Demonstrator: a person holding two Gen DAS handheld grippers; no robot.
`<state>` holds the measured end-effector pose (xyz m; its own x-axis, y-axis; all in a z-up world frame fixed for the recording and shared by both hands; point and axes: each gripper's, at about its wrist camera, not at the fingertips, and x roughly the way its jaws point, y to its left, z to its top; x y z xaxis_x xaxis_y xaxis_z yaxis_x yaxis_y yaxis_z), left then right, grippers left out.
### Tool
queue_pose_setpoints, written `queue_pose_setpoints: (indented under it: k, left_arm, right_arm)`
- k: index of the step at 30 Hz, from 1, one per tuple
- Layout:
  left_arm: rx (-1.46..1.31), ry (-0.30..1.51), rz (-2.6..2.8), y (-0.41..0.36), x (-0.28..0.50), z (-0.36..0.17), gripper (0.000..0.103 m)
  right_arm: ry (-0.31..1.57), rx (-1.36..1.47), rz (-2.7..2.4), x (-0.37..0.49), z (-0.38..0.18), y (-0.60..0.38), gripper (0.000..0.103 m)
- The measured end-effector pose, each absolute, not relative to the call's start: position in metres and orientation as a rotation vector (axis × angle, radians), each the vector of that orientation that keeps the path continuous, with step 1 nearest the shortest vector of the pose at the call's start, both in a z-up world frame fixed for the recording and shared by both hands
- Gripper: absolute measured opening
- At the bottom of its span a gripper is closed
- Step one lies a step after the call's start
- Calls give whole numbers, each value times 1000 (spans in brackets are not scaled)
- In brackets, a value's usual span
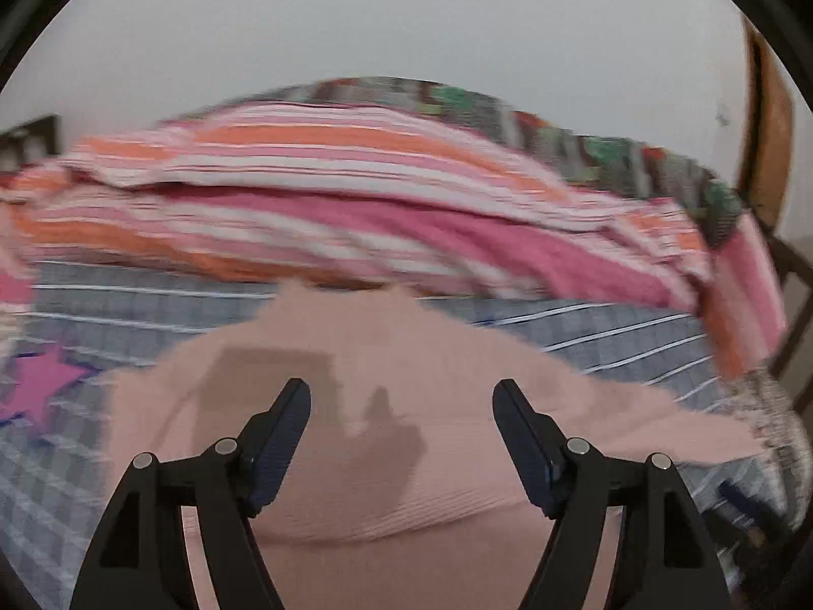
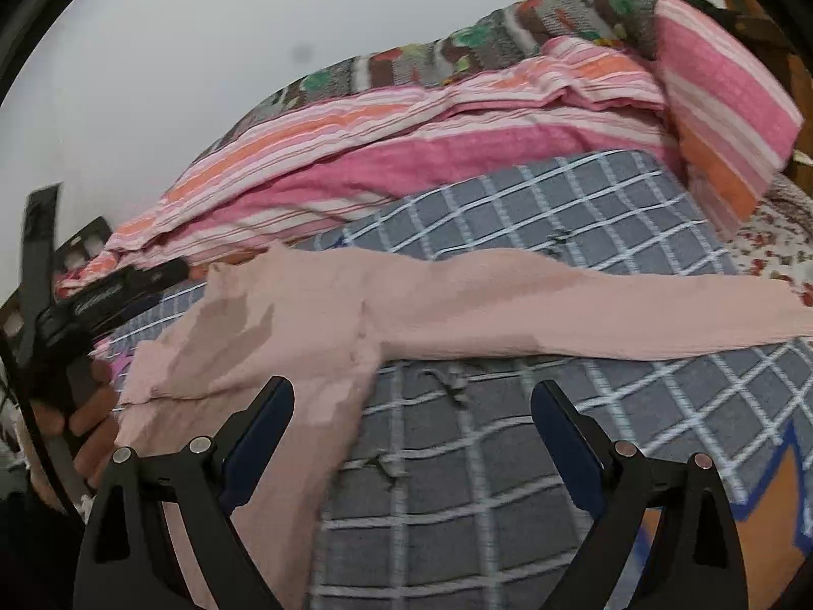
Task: Fold small clothes
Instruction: 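Fold the held sleeve across the sweater body with the left tool and release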
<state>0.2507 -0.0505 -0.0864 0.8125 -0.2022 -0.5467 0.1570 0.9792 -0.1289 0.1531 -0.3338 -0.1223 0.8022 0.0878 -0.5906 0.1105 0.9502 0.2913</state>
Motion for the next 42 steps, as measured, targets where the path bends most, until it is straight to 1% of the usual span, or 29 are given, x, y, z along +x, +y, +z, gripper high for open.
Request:
queue_pose_setpoints:
  k: [1, 3, 5, 6, 7, 8, 12, 18, 21, 22, 26, 27, 28, 29, 34, 36, 40, 42]
  left_arm:
    - [-77, 595, -156, -36, 247, -89, 73]
    - [-106, 621, -84, -4, 237, -98, 73]
    - [-162, 661, -54, 29, 232, -112, 73]
    - [-181, 682, -45, 41, 232, -117, 73]
    - [-188, 707, -31, 53, 234, -122, 73]
    - [-192, 728, -13, 65, 234, -125, 73]
    - [-178, 720, -44, 85, 233, -132, 73]
    - [-128, 748, -60, 93, 250, -142, 73]
    - [-132, 769, -33, 100, 260, -145, 73]
    - [-143, 767, -40, 103, 262, -145, 72]
    - [-178, 744, -113, 104, 265, -139, 71]
    - [-184, 741, -123, 103, 266, -138, 71]
    - [-192, 740, -133, 100, 268, -136, 71]
    - [-200, 736, -149, 97, 270, -135, 71]
    - [-186, 718, -195, 76, 272, -128, 71]
    - [-176, 727, -207, 69, 274, -130, 73]
    - [-137, 790, -175, 59, 284, -149, 73]
    - [-124, 840, -173, 56, 290, -162, 72]
  right_arm:
    - [647, 322, 5, 156, -122, -327, 93]
    - [655, 320, 43, 162, -122, -314, 85]
    - [673, 313, 72, 169, -124, -300, 64]
    - [683, 306, 91, 173, -125, -293, 58]
    - [691, 297, 99, 175, -126, -288, 49]
    - [700, 283, 104, 178, -126, -283, 46]
    - [710, 279, 102, 192, -127, -277, 46]
    - [778, 306, 76, 241, -135, -288, 46]
    - [838, 310, 72, 270, -146, -289, 41]
    - [858, 307, 75, 278, -149, -288, 37]
    - [919, 260, 97, 298, -162, -274, 35]
    - [914, 243, 94, 300, -164, -271, 31]
    - [909, 234, 107, 301, -165, -269, 12]
    - [903, 234, 147, 301, -165, -268, 5]
    - [751, 238, 160, 284, -141, -281, 4]
    - [758, 238, 118, 285, -143, -286, 4]
    - [883, 269, 115, 297, -167, -288, 5]
    - [873, 294, 126, 296, -164, -292, 9]
